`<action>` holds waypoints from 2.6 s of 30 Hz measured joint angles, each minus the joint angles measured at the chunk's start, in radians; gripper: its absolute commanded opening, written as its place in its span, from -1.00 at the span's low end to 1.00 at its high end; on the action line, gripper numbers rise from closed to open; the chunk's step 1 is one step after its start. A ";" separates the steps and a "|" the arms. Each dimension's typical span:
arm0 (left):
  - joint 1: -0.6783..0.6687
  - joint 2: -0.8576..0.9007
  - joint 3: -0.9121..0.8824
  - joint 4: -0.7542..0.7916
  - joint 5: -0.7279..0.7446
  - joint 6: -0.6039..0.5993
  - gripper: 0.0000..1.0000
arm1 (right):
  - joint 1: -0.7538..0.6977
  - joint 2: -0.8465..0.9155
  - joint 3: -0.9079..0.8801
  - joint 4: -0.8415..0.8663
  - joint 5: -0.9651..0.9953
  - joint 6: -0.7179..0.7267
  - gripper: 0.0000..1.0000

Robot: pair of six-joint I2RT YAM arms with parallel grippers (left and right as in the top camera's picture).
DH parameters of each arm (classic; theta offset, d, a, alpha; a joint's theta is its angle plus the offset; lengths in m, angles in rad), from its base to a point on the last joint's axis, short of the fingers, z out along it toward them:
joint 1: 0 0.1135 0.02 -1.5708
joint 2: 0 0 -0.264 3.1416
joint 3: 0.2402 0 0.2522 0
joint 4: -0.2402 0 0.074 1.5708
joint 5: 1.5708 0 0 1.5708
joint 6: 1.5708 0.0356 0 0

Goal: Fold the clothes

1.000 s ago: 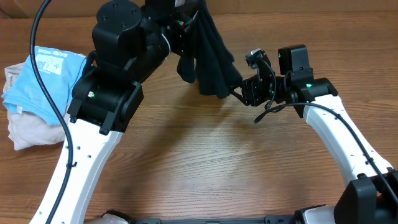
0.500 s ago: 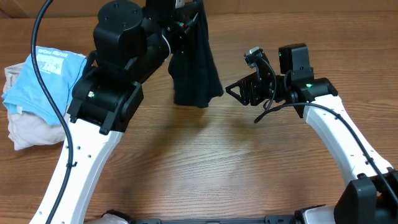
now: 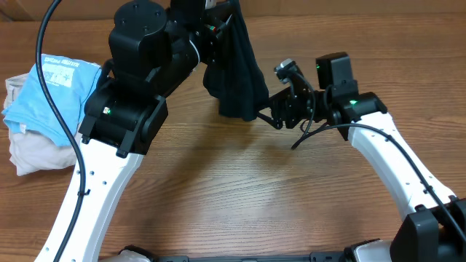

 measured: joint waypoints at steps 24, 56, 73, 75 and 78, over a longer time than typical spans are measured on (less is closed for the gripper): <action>0.000 0.000 0.000 -0.060 -0.088 0.066 -0.81 | 0.001 -0.006 0.017 -0.017 0.204 0.031 -0.92; 0.021 0.090 0.000 -0.234 -0.308 0.209 -0.73 | -0.069 -0.173 0.339 -0.288 0.693 0.072 -0.92; 0.021 0.103 0.000 -0.239 -0.293 0.174 -0.21 | -0.069 -0.189 0.339 0.017 0.215 0.072 -0.92; 0.021 0.119 0.000 -0.240 -0.278 0.169 -0.20 | -0.069 -0.216 0.339 0.010 0.253 0.075 -0.87; 0.021 0.157 0.000 -0.241 -0.248 0.161 -0.23 | -0.069 -0.265 0.339 -0.042 0.382 0.094 -0.82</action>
